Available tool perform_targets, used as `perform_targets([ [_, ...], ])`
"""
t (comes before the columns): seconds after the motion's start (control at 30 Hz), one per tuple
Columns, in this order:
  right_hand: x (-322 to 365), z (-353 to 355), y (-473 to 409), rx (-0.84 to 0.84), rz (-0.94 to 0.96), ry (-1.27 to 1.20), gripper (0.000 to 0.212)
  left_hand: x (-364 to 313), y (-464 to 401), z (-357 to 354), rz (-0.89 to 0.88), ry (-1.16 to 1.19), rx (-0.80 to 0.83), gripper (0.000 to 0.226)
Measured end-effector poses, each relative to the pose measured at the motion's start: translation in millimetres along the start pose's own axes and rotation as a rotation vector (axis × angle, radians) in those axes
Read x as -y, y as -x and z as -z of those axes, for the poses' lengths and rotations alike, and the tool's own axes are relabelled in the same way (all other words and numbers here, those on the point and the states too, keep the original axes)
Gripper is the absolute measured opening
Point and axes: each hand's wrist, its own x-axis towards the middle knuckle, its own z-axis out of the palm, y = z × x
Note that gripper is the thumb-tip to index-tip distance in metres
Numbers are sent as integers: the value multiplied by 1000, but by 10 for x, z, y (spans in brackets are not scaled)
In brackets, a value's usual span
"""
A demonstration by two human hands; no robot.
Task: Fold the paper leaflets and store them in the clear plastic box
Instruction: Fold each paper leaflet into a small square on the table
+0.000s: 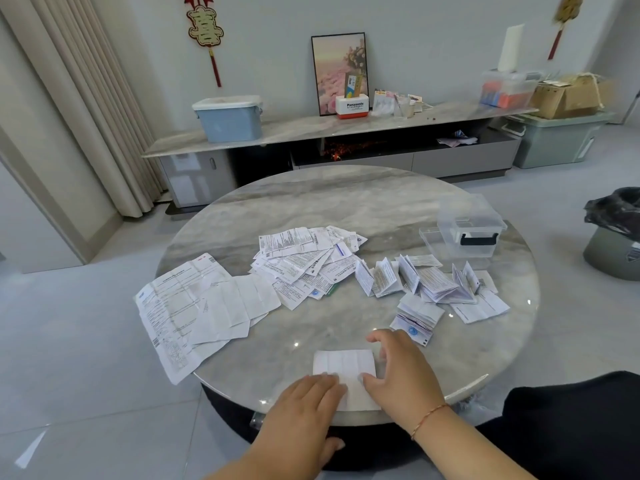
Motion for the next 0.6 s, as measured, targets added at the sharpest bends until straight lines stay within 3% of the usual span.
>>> perform_targets([
  [0.1,-46,82,-31,79,163,-145,41,36,-9,17,-104,5,-37,79],
  [0.2,-47,105,5,257,369,-106,63,92,-1,14,-96,-17,-102,69],
  [0.3,-79,-8,77,286,494,127,83,215,23,25,-43,-14,-106,54],
  [0.43,-82,-20,85,259,521,144,46,279,35,69,-78,-17,-134,30],
  [0.5,-51,27,70,228,450,69,25,232,11,115,49,75,-170,23],
  [0.6,-15,54,52,198,228,-115,13,126,-88,218,343,255,-159,19],
])
